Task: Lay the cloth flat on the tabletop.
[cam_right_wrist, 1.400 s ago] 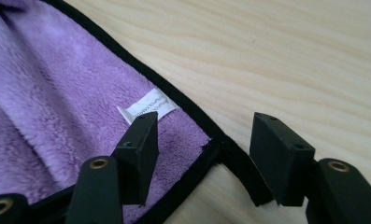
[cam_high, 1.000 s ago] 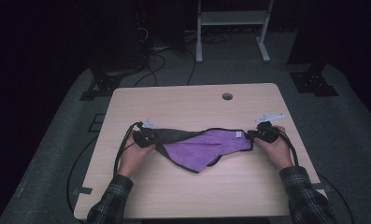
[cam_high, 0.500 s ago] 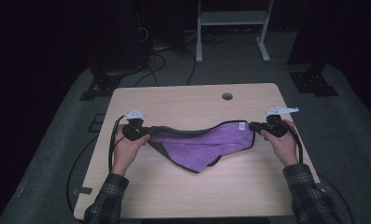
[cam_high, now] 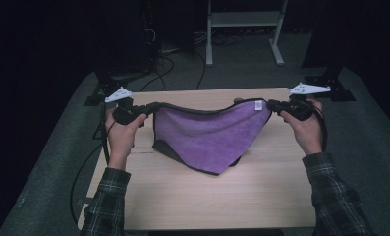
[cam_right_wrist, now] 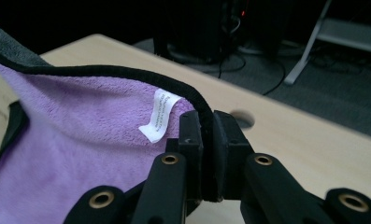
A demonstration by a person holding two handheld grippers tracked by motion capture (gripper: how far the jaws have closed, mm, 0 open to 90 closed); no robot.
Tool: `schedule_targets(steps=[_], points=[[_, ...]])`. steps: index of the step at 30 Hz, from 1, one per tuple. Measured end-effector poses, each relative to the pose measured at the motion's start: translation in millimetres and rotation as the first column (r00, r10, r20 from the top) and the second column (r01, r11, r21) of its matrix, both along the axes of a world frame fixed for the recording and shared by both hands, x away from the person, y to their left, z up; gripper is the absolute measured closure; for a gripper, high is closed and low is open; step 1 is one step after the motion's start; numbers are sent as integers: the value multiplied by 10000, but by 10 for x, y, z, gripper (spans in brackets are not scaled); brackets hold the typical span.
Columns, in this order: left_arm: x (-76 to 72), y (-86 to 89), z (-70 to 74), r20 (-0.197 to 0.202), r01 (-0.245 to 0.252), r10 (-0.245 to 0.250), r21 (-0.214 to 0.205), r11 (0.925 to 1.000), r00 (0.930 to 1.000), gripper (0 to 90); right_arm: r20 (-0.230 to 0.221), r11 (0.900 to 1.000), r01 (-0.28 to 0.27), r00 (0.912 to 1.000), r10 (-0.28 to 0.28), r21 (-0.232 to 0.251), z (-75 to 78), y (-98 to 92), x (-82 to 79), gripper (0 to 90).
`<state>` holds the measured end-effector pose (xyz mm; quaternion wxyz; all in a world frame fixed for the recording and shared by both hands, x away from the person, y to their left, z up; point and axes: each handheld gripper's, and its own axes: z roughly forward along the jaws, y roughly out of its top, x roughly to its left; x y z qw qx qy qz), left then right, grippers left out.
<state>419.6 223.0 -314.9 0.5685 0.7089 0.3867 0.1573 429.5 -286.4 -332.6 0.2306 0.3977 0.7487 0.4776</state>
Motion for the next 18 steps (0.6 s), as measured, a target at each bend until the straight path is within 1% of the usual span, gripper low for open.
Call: schedule_targets(steps=[1,2,3,4,5,6,8,9,10,11,12,13,14,15,16,17,18], points=[[0,0,0,0,0,0,0,10000,10000,851,159,10000,7,9999,-6,-20,64,2,3,819],[7,21,73,153,-89,93,-219,9997,9998,851,301,10000,26,9995,-26,17,127,4,2,819],[7,21,73,153,-89,93,-219,9997,9998,851,301,10000,26,9995,-26,17,127,4,2,819],[15,50,135,336,-194,210,-458,9988,9992,852,522,10000,18,9986,-21,54,245,3,-8,819],[15,50,135,336,-194,210,-458,9988,9992,853,658,10000,2,9978,-7,83,300,-1,-14,818],[29,74,191,492,-315,349,-690,9971,9982,854,780,9999,-21,9970,12,114,352,-7,-21,818],[51,87,239,656,-433,494,-915,9949,9966,856,1003,9998,-18,9950,-4,217,444,-19,-39,817],[51,87,239,656,-433,494,-915,9949,9966,857,1083,9996,-6,9941,-24,275,483,-23,-43,817],[102,87,278,765,-518,602,-1064,9930,9953,858,1161,9997,32,9932,-62,257,515,-25,-38,817],[102,87,278,765,-518,602,-1064,9930,9953,860,1207,9996,113,9926,-142,253,540,-26,-24,817],[184,74,313,828,-573,683,-1286,9900,9942,862,1252,9995,182,9919,-215,277,561,-25,4,817],[184,74,313,828,-573,683,-1286,9900,9942,863,1285,9994,240,9913,-272,264,582,-23,40,817],[277,54,349,854,-679,799,-1347,9886,9931,864,1308,9992,298,9909,-330,259,602,-20,80,817],[277,54,349,854,-679,799,-1347,9886,9931,864,1308,9992,298,9909,-330,259,602,-20,80,817],[366,39,397,923,-753,884,-1371,9877,9918,865,1347,9985,399,9899,-448,387,644,-19,173,817],[366,39,397,923,-753,884,-1371,9877,9918,866,1347,9985,399,9899,-448,387,644,-19,173,817],[428,36,465,1067,-799,965,-1507,9854,9896,867,1429,9972,485,9881,-563,576,705,-19,255,817]])
